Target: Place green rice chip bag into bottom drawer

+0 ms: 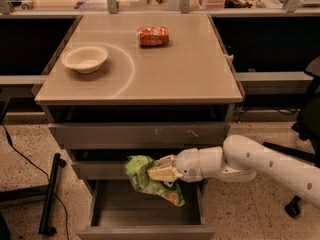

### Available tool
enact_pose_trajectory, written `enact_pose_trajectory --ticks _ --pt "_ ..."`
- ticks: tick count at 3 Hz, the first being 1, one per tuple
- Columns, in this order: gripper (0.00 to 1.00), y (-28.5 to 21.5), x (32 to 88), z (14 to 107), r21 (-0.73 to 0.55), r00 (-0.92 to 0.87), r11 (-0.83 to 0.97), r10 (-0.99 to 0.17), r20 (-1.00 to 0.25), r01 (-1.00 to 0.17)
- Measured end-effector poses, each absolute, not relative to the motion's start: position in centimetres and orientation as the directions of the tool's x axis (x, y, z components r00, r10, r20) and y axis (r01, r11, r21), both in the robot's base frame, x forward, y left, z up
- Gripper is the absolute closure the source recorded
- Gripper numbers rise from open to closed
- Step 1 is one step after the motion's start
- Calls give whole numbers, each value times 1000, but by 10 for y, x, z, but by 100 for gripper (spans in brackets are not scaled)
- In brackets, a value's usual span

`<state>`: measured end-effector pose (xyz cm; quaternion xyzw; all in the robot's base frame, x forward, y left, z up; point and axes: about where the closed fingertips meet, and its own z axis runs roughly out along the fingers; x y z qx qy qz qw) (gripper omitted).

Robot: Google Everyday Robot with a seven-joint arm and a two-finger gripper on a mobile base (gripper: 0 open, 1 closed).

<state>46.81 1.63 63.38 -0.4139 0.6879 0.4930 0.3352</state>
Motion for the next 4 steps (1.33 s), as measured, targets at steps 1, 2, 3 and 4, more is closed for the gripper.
enact_pose_trajectory --ticks 1,2,3,4 --pt "100 11 463 604 457 -493 206 -181 -851 -865" --pt "100 4 451 539 546 -587 271 -99 -803 -793" --pt "100 2 444 482 597 -622 276 -7 -783 -753" --pt "100 -1 446 436 630 -643 297 64 -763 -718"
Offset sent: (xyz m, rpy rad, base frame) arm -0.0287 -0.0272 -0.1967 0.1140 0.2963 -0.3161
